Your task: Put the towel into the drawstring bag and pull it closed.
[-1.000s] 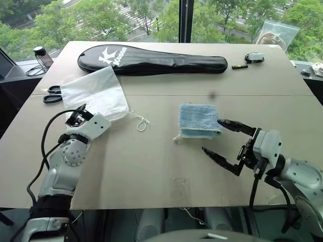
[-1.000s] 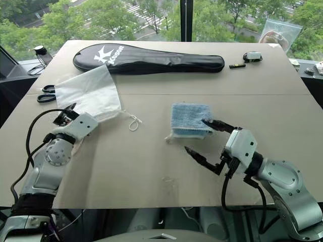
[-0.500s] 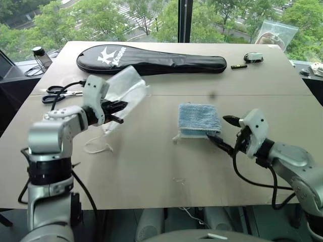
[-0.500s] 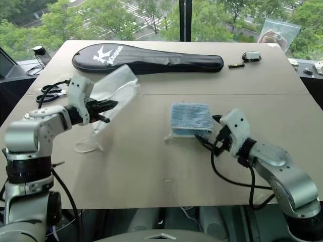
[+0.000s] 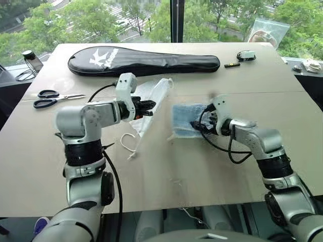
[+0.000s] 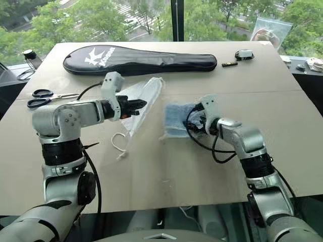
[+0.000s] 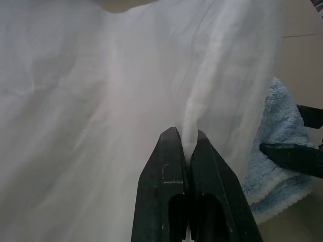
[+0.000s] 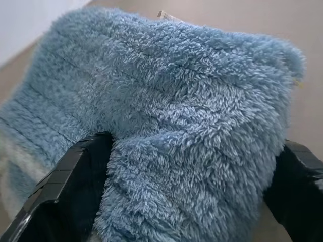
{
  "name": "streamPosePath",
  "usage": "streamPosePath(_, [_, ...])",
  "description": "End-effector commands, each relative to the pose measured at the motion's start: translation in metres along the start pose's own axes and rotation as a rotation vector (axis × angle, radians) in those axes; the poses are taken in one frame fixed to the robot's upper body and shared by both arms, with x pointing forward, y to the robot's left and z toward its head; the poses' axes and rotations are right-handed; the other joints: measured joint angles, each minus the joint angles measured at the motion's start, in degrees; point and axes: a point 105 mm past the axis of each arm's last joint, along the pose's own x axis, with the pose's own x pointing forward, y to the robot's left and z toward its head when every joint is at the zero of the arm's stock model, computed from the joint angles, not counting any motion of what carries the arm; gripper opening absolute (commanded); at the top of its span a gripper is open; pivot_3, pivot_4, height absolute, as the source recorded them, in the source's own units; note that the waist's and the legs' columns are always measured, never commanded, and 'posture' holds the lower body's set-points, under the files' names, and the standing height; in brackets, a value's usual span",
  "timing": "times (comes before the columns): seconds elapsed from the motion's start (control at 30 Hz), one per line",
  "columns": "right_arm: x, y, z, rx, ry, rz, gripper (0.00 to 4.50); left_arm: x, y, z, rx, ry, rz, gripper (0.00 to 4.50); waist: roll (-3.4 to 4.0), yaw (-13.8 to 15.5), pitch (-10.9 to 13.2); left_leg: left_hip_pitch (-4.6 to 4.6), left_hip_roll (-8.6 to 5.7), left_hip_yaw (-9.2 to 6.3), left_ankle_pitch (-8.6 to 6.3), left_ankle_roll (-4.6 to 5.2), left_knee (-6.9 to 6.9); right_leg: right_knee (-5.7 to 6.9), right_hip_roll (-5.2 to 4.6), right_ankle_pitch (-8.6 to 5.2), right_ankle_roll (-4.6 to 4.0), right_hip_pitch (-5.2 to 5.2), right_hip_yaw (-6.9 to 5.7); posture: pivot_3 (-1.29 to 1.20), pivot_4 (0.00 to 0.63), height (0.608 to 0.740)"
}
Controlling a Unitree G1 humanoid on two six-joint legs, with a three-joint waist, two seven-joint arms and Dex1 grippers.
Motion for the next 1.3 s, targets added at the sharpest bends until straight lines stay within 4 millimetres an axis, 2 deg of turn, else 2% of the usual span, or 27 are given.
streamPosePath(0.03, [0.009, 0.015, -0.025, -0.158, 0.014, 0.066, 3.33, 0.005, -0.003, 0.003, 0.117, -0.028, -0.010, 0.00, 0.04, -0.1, 0.0, 0.02, 0.00, 0.06, 0.00, 0.00, 0.00, 0.02, 0.02, 0.00, 0.01, 0.01, -0.01, 0.00, 0.150, 0.740])
streamPosePath(0.1, [0.003, 0.015, -0.021, -0.262, -0.042, 0.061, 2.49, 0.009, -0.003, 0.002, 0.121, -0.029, -0.022, 0.00, 0.04, 0.2, 0.0, 0.02, 0.01, -0.01, 0.01, -0.01, 0.00, 0.06, 0.05, -0.01, 0.01, 0.02, -0.08, 0.00, 0.150, 0.740])
streamPosePath(0.13, [-0.001, 0.015, -0.020, -0.367, -0.068, 0.054, 1.85, 0.011, -0.005, 0.002, 0.126, -0.031, -0.036, 0.00, 0.05, 0.3, 0.0, 0.00, 0.02, -0.02, 0.01, -0.01, 0.01, 0.05, 0.05, -0.01, 0.01, 0.02, -0.09, 0.00, 0.150, 0.740])
streamPosePath(0.2, [-0.011, 0.016, -0.018, -0.514, -0.107, 0.042, 1.04, 0.015, -0.009, 0.002, 0.149, -0.032, -0.063, 0.00, 0.05, 0.7, 0.0, -0.04, 0.01, 0.01, 0.01, -0.01, 0.03, 0.04, 0.02, -0.01, 0.01, 0.02, -0.07, 0.00, 0.150, 0.740])
streamPosePath(0.3, [-0.029, 0.023, -0.005, -0.585, -0.209, 0.041, 0.05, 0.022, -0.016, 0.001, 0.163, -0.025, -0.113, 0.00, 0.05, 1.4, 0.0, -0.17, -0.10, -0.02, 0.01, -0.01, 0.03, -0.04, -0.11, -0.02, 0.02, 0.01, -0.14, 0.00, 0.150, 0.740])
streamPosePath(0.43, [-0.049, 0.032, 0.012, -0.653, -0.315, 0.030, 0.05, 0.032, -0.022, 0.003, 0.203, -0.020, -0.158, 0.00, 0.05, 2.1, 0.0, -0.33, -0.15, -0.05, 0.01, -0.01, 0.06, -0.08, -0.16, -0.02, 0.02, -0.09, -0.17, 0.00, 0.150, 0.740])
streamPosePath(0.57, [-0.067, 0.063, 0.032, -0.740, -0.444, 0.144, 0.05, 0.040, -0.030, 0.004, 0.249, -0.018, -0.215, 0.00, 0.08, 2.1, 0.0, -0.65, -0.13, -0.14, 0.01, -0.01, 0.12, -0.04, -0.11, -0.02, 0.02, -0.37, -0.24, 0.00, 0.150, 0.740])
streamPosePath(0.63, [-0.076, 0.079, 0.043, -0.889, -0.520, 0.197, 0.05, 0.043, -0.035, 0.001, 0.329, -0.021, -0.239, 0.00, 0.09, 2.1, 0.0, -0.93, -0.11, -0.18, 0.01, -0.02, 0.21, 0.01, -0.09, -0.01, 0.01, -0.61, -0.28, 0.00, 0.150, 0.740])
streamPosePath(0.7, [-0.077, 0.087, 0.052, -0.991, -0.562, 0.224, 0.05, 0.046, -0.042, -0.003, 0.411, -0.037, -0.280, 0.00, 0.10, 2.1, 0.0, -1.01, -0.12, -0.16, 0.01, -0.02, 0.23, -0.01, -0.09, -0.01, 0.01, -0.68, -0.28, 0.00, 0.150, 0.740])
streamPosePath(0.9, [-0.065, 0.096, 0.072, -1.031, -0.613, 0.311, 0.05, 0.045, -0.054, -0.008, 0.528, -0.062, -0.345, 0.00, 0.10, 2.2, 0.0, -1.02, -0.12, -0.17, 0.02, -0.02, 0.24, -0.01, -0.10, -0.01, 0.00, -0.69, -0.30, 0.00, 0.150, 0.740])
streamPosePath(1.0, [-0.057, 0.095, 0.072, -1.001, -0.600, 0.332, 0.05, 0.042, -0.057, -0.009, 0.545, -0.075, -0.370, 0.00, 0.11, 2.3, 0.0, -1.06, -0.12, -0.16, 0.01, -0.02, 0.24, -0.02, -0.11, -0.01, -0.01, -0.70, -0.31, 0.00, 0.150, 0.740])
streamPosePath(1.13, [-0.019, 0.063, 0.050, -0.696, -0.453, 0.241, 0.05, 0.030, -0.072, -0.018, 0.619, -0.100, -0.473, 0.00, 0.13, 2.2, 0.1, -1.07, -0.12, -0.15, 0.02, -0.02, 0.27, 0.00, -0.13, -0.01, -0.01, -0.70, -0.30, 0.00, 0.150, 0.740])
streamPosePath(1.3, [-0.005, 0.042, 0.037, -0.465, -0.345, 0.168, 0.05, 0.022, -0.073, -0.028, 0.712, -0.117, -0.486, 0.00, 0.17, 2.2, 0.1, -1.06, -0.10, -0.15, 0.02, -0.02, 0.25, 0.04, -0.11, 0.00, -0.03, -0.73, -0.30, 0.00, 0.150, 0.740])
